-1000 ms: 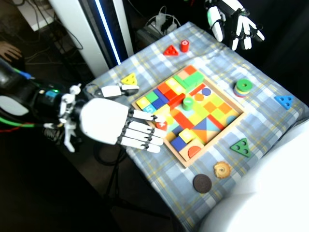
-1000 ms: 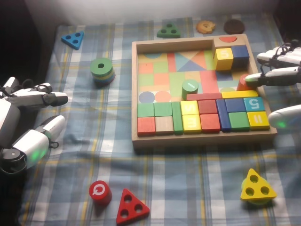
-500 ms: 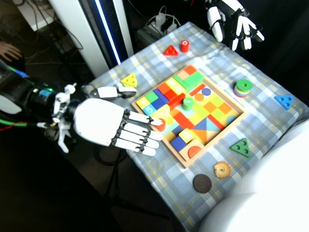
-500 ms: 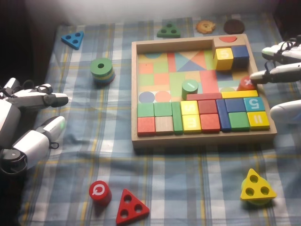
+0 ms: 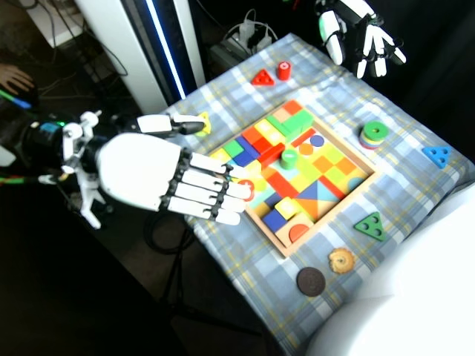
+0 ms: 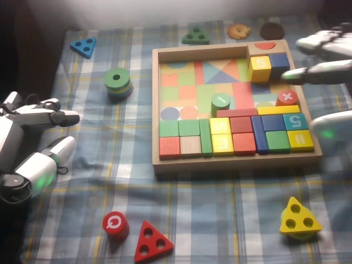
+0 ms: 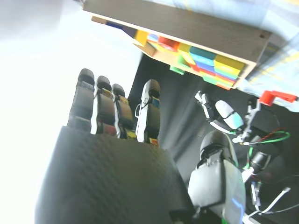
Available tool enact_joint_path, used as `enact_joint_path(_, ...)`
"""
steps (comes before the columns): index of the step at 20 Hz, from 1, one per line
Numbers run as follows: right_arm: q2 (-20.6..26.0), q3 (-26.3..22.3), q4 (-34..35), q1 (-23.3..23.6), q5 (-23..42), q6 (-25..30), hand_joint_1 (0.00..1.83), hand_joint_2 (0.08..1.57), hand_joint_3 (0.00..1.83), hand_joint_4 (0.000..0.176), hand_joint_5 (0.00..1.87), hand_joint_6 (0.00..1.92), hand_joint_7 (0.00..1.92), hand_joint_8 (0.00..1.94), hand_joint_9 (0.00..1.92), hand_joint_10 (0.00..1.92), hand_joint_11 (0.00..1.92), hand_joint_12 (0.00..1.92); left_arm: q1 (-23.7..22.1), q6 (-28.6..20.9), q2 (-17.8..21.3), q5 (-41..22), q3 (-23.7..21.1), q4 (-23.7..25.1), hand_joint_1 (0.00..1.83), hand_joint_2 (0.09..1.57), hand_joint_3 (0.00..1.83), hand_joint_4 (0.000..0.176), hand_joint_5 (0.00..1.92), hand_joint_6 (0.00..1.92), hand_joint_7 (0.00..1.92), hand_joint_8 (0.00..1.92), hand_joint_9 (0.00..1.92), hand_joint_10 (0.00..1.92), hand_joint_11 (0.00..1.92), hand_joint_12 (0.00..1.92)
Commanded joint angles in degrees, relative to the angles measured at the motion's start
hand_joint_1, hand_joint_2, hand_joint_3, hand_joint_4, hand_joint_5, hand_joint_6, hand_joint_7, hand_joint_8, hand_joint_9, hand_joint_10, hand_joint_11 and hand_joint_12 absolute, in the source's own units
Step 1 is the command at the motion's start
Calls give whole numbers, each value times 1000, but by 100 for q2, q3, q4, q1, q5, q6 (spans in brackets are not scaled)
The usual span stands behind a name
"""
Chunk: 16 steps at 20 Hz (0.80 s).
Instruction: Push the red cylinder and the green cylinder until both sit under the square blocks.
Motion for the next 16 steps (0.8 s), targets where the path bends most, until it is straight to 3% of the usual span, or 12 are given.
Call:
enact_joint_path(1,-101,64,77,110,645,80,0,972,3,162,355,1,0,0,0,0,0,0,-36,-49,7,-628,12,211,878,1306,0,0,908,6,548,3,450,8,0,0)
enact_joint_path(2,-302,221,-60,238,589,232,0,966,0,128,339,0,0,0,0,0,0,0,-37,-52,4,-618,14,211,885,1302,0,0,909,5,547,2,445,6,0,0)
enact_joint_path(4,-617,512,-366,451,408,489,0,954,0,149,301,0,0,0,0,0,0,0,-37,-58,0,-621,11,215,854,1312,1,0,900,1,529,1,433,2,0,0)
enact_joint_path(5,-719,602,-476,523,320,548,0,954,0,149,301,0,0,0,0,0,0,0,-37,-58,0,-619,12,217,854,1312,1,0,900,1,529,1,433,2,0,0)
enact_joint_path(6,-860,714,-618,605,228,633,0,978,7,129,312,7,0,0,0,0,0,0,-37,-58,-2,-617,19,218,823,1316,3,0,907,3,533,3,433,3,0,0)
enact_joint_path(9,-1112,904,-802,742,97,680,0,1006,15,96,337,12,0,0,0,0,0,0,-39,-66,-9,-609,27,222,837,1312,0,0,908,3,537,3,431,1,0,0)
enact_joint_path(11,-1253,1018,-935,842,27,765,0,1002,12,96,332,8,0,0,0,0,0,0,-38,-67,-14,-608,27,219,839,1312,0,0,908,2,537,2,435,3,0,0)
enact_joint_path(12,-1311,1070,-1002,874,0,814,0,990,5,67,335,8,0,0,0,0,0,0,-38,-67,-16,-608,27,220,816,1320,4,0,913,3,535,1,446,7,0,0)
enact_joint_path(13,-1382,1132,-1089,904,-29,881,0,1024,20,71,330,5,0,0,0,0,0,0,-38,-67,-18,-606,28,224,822,1320,3,0,912,3,534,0,443,6,0,0)
enact_joint_path(14,-1410,1152,-1126,917,-52,894,0,1029,20,95,324,2,0,0,0,0,0,0,-38,-67,-18,-604,30,228,825,1320,2,0,912,2,535,1,445,6,0,0)
enact_joint_path(15,-1454,1179,-1161,930,-74,909,0,1033,19,104,349,11,0,0,0,0,0,0,-38,-68,-17,-602,33,228,854,1312,0,0,913,2,539,2,448,7,0,0)
enact_joint_path(16,-1476,1187,-1173,934,-75,912,0,1027,14,99,368,17,0,0,0,0,0,0,-39,-71,-17,-600,35,228,848,1312,0,0,907,0,541,2,448,6,0,0)
